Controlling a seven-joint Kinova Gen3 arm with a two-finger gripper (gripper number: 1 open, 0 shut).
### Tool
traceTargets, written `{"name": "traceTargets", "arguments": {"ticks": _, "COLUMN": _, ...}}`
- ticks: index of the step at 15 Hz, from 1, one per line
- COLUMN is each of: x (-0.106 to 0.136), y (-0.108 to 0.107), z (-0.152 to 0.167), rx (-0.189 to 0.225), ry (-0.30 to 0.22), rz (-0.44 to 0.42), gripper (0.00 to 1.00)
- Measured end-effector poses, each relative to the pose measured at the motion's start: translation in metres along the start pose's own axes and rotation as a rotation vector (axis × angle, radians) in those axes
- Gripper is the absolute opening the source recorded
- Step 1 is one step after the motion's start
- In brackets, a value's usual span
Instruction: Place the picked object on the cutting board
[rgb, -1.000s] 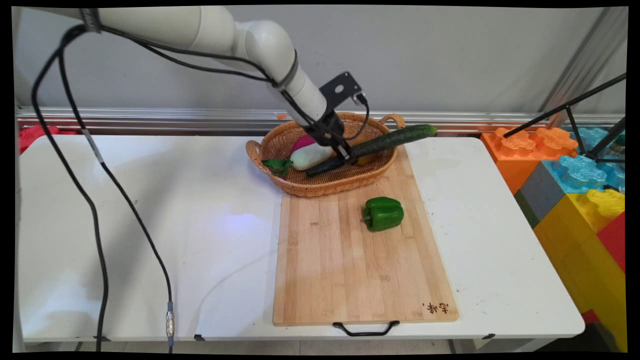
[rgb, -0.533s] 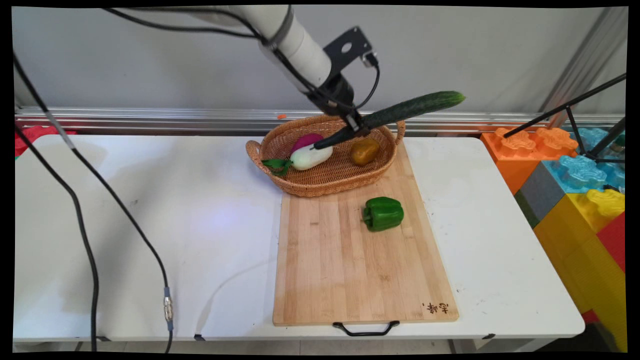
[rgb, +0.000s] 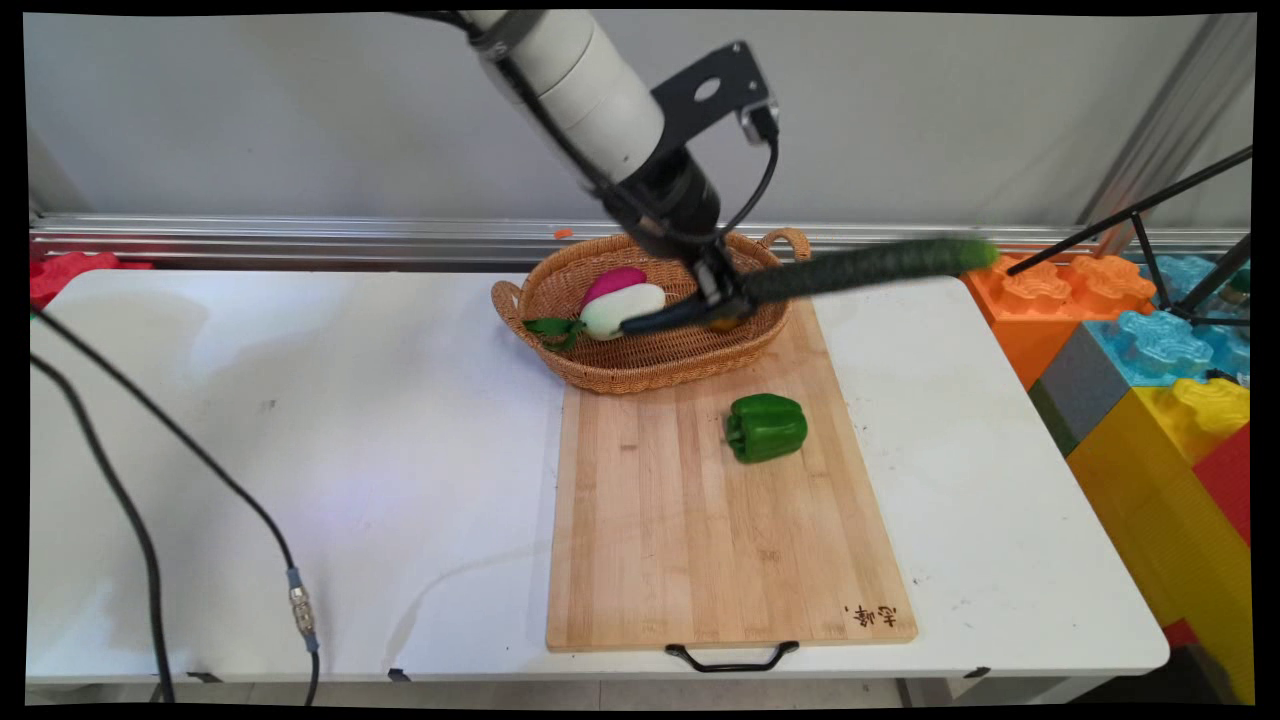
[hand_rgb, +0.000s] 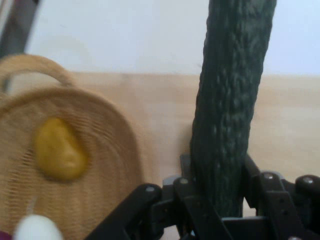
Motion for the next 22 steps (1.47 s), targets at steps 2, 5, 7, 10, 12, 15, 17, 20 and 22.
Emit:
{"name": "traceTargets", "arguments": {"ticks": 2, "x": -0.007, "y": 0.022, "z": -0.005, "rx": -0.034, "ry": -0.029, "rz": 0.016, "gripper": 0.00}}
{"name": "traceTargets", "arguments": {"ticks": 5, "x": -0.019, "y": 0.045, "z": -0.005, "rx": -0.065, "ry": -0.058, "rz": 0.031, "gripper": 0.00}}
{"name": "traceTargets", "arguments": {"ticks": 7, "x": -0.031, "y": 0.063, "z": 0.000, "rx": -0.078, "ry": -0.075, "rz": 0.046, "gripper": 0.00}}
{"name": "traceTargets", "arguments": {"ticks": 10, "x": -0.050, "y": 0.084, "z": 0.021, "rx": -0.080, "ry": -0.087, "rz": 0.077, "gripper": 0.00}}
{"name": "traceTargets", "arguments": {"ticks": 12, "x": -0.059, "y": 0.093, "z": 0.040, "rx": -0.072, "ry": -0.084, "rz": 0.100, "gripper": 0.00}}
{"name": "traceTargets", "arguments": {"ticks": 15, "x": -0.072, "y": 0.101, "z": 0.071, "rx": -0.049, "ry": -0.084, "rz": 0.139, "gripper": 0.00}}
{"name": "traceTargets", "arguments": {"ticks": 17, "x": -0.081, "y": 0.104, "z": 0.089, "rx": -0.034, "ry": -0.095, "rz": 0.162, "gripper": 0.00}}
{"name": "traceTargets", "arguments": {"ticks": 20, "x": -0.092, "y": 0.106, "z": 0.106, "rx": -0.017, "ry": -0.111, "rz": 0.183, "gripper": 0.00}}
{"name": "traceTargets", "arguments": {"ticks": 22, "x": -0.098, "y": 0.107, "z": 0.116, "rx": -0.011, "ry": -0.122, "rz": 0.193, "gripper": 0.00}}
